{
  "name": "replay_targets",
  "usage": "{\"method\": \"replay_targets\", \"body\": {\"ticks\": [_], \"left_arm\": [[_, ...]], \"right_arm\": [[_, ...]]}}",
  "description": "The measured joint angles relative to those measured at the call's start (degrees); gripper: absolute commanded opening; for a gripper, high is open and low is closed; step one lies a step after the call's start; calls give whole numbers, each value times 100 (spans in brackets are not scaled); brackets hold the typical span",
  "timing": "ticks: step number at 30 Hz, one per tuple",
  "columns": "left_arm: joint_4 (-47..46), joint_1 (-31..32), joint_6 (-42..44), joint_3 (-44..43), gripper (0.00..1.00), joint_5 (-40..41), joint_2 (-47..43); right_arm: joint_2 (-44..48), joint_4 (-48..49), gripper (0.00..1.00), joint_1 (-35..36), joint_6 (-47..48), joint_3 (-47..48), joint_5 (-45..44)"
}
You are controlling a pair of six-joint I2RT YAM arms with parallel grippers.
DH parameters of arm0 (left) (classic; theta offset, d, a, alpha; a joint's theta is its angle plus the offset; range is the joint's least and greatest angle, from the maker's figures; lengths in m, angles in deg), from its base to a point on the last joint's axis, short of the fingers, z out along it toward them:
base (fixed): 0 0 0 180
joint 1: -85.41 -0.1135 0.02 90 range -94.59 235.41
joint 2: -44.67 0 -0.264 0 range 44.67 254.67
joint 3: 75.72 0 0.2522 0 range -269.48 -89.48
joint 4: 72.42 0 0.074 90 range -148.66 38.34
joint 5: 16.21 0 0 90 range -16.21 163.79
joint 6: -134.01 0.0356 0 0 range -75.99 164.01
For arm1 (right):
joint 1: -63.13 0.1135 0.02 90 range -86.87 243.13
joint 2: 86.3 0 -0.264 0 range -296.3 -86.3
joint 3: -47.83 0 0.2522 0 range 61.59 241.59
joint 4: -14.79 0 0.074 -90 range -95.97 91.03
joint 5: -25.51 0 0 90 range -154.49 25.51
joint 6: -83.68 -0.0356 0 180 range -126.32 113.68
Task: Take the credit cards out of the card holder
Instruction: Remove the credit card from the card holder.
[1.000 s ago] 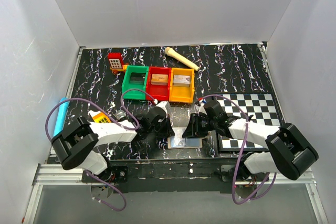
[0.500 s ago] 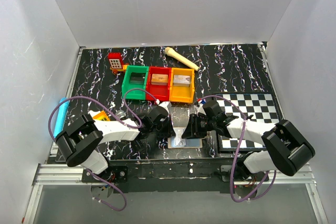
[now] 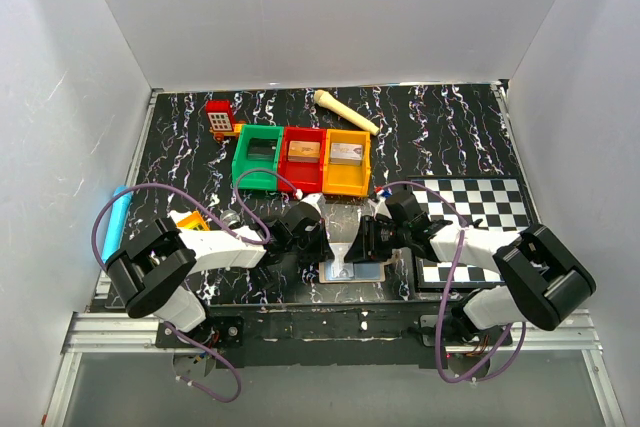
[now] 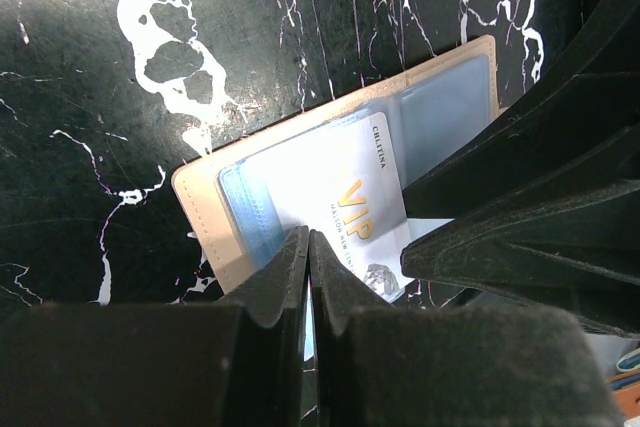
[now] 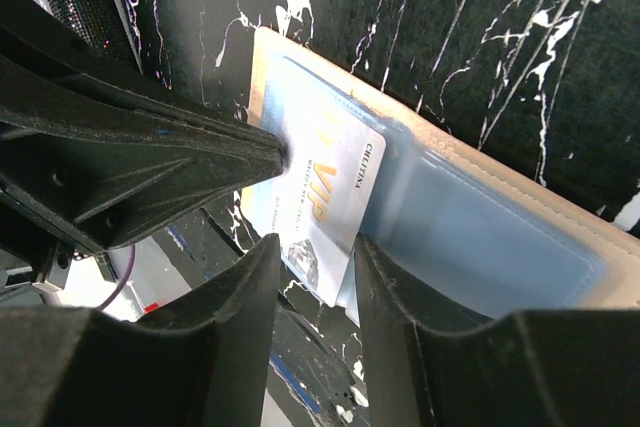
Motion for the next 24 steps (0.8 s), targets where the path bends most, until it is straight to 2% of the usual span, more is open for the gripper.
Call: {"method": "replay_targets", "body": {"ticks": [11, 12, 15, 17, 21, 24], "left_arm": [[13, -4, -24, 0, 0, 39, 0], [11, -4, -24, 0, 2, 39, 0], [22, -4, -22, 2, 18, 52, -17], [24, -4, -42, 7, 24, 63, -57], [133, -4, -28, 63, 26, 109, -238], [214, -4, -31, 111, 22, 146, -389]], "right_arm": [[-232, 337, 40, -105, -199, -50, 140], [-260, 409, 40, -107, -227, -76, 157], [-376, 590, 40, -142, -319, -114, 267], [-437, 691, 40, -144, -358, -114, 310], [-481, 839, 40, -144, -380, -151, 365], [-492, 890, 40, -144, -387, -164, 387]]}}
